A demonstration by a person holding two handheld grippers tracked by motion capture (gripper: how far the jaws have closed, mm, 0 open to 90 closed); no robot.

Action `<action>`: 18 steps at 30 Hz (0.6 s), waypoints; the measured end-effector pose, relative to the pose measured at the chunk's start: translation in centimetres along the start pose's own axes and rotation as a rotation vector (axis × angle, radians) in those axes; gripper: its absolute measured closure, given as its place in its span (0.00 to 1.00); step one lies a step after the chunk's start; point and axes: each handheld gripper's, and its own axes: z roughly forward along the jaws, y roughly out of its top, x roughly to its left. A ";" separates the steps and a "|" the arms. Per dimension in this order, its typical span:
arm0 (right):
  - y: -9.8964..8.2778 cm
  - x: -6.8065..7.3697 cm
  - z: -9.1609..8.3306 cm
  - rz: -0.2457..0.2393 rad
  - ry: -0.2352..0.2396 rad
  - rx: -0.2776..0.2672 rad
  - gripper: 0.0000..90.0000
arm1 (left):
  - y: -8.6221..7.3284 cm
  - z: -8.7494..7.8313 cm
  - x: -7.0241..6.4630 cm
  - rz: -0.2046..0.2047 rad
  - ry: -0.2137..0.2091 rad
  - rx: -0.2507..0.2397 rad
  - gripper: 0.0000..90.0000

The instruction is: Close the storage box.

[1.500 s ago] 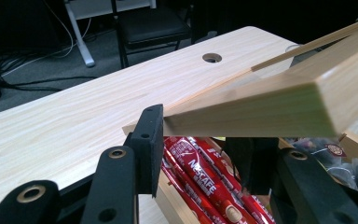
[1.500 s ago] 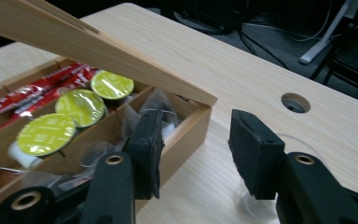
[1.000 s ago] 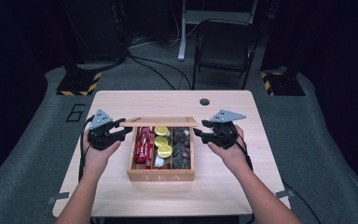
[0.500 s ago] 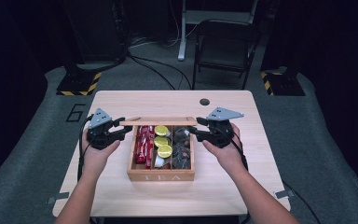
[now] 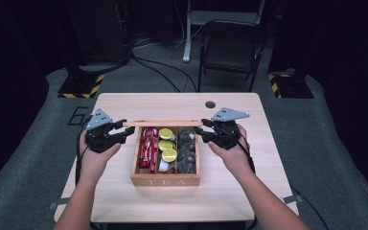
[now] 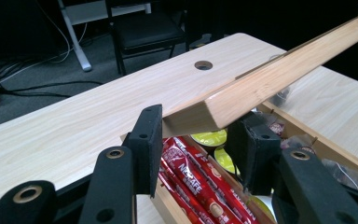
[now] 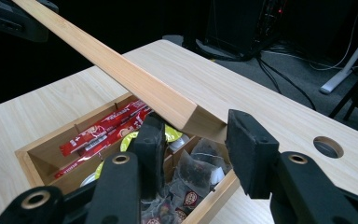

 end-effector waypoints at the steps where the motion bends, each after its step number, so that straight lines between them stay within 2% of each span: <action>1: 0.0 0.0 0.0 0.004 -0.001 0.001 0.64 | 0.0 0.0 0.0 0.001 -0.001 -0.001 0.63; 7: -0.1 0.2 -0.3 0.002 0.000 0.004 0.65 | 0.1 -0.6 0.1 0.019 -0.029 0.015 0.63; 11: -0.4 0.3 -0.3 -0.006 0.001 0.007 0.64 | -0.2 -0.8 -0.3 0.040 -0.019 0.013 0.63; 14: -0.7 0.5 -0.4 -0.005 0.004 0.007 0.64 | -0.6 -0.8 -0.5 0.045 -0.016 0.006 0.63; 18: -1.0 0.6 -0.5 -0.009 0.011 0.015 0.64 | -1.1 -1.1 -0.4 0.036 -0.040 0.007 0.63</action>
